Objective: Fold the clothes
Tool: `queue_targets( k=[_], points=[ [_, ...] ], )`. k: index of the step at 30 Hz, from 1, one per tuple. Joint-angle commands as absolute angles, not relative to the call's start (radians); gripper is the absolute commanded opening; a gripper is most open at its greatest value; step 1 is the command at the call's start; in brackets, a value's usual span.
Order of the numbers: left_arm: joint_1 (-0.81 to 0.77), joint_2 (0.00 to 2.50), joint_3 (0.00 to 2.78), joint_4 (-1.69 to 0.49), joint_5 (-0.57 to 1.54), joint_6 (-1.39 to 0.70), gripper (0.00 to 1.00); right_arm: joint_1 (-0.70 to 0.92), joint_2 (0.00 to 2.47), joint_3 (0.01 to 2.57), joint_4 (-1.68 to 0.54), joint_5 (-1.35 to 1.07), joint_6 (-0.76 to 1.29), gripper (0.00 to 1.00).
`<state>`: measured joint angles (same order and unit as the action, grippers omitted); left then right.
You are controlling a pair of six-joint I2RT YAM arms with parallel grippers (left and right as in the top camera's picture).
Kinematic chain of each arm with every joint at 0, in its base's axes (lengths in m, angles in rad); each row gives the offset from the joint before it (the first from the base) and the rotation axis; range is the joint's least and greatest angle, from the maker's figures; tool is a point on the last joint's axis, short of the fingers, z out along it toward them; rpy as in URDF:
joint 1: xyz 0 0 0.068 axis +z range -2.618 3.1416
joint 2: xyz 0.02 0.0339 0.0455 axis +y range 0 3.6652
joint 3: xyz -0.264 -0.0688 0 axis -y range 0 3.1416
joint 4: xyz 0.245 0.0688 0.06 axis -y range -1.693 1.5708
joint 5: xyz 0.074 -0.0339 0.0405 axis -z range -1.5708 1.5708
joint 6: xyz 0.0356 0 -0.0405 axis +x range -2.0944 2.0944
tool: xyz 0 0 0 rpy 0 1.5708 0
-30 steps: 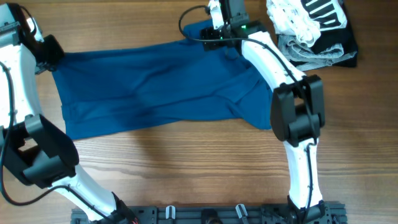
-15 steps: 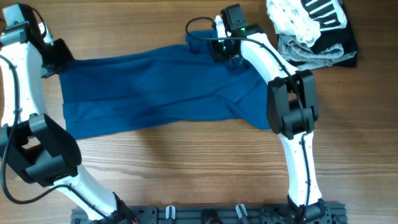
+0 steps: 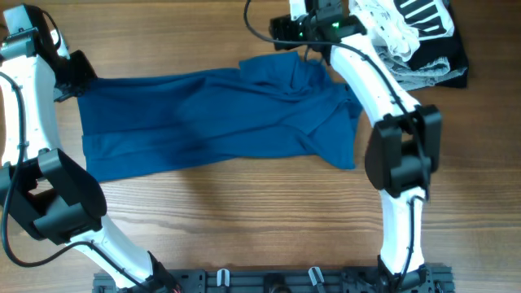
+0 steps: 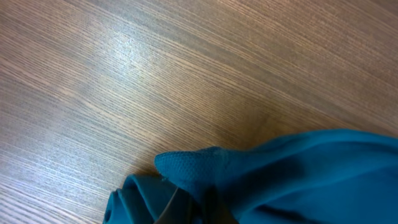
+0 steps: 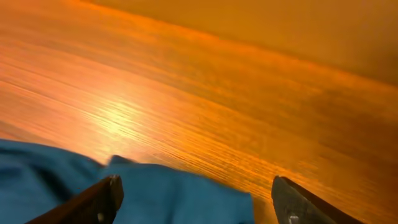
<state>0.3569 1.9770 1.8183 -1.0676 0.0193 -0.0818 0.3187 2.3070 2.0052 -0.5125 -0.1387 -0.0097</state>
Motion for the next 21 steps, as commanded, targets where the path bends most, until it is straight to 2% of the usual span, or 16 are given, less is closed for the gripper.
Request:
queue_targets(
  k=[1, 3, 4, 6, 8, 10, 14, 18, 21],
  points=[
    [0.355, 1.969, 1.818, -1.067, 0.009, -0.091, 0.04, 0.316, 2.412, 2.002, -0.510, -0.085, 0.007, 0.81],
    [0.355, 1.969, 1.818, -1.067, 0.009, -0.090, 0.04, 0.316, 2.441, 2.002, -0.509, -0.081, 0.010, 0.79],
    [0.355, 1.969, 1.818, -1.067, 0.009, -0.091, 0.04, 0.316, 2.467, 2.002, -0.510, -0.080, 0.020, 0.75],
    [0.355, 1.969, 1.818, -1.067, 0.009, -0.090, 0.04, 0.316, 2.489, 2.002, -0.508, -0.066, 0.030, 0.61],
    [0.355, 1.969, 1.818, -1.067, 0.009, -0.091, 0.04, 0.316, 2.492, 2.002, -0.507, -0.066, 0.030, 0.52],
    [0.355, 1.969, 1.818, -1.067, 0.009, -0.090, 0.04, 0.316, 2.499, 2.002, -0.512, -0.066, 0.030, 0.40],
    [0.355, 1.969, 1.818, -1.049, 0.008, -0.090, 0.04, 0.314, 2.464, 2.020, -0.439, -0.067, 0.065, 0.06],
    [0.356, 1.969, 1.818, -1.013, 0.005, -0.091, 0.04, 0.313, 2.362, 2.140, -0.508, -0.067, 0.074, 0.04],
    [0.368, 1.969, 1.818, -0.992, -0.051, -0.091, 0.04, 0.276, 2.207, 2.149, -0.640, -0.071, 0.017, 0.04]
  ],
)
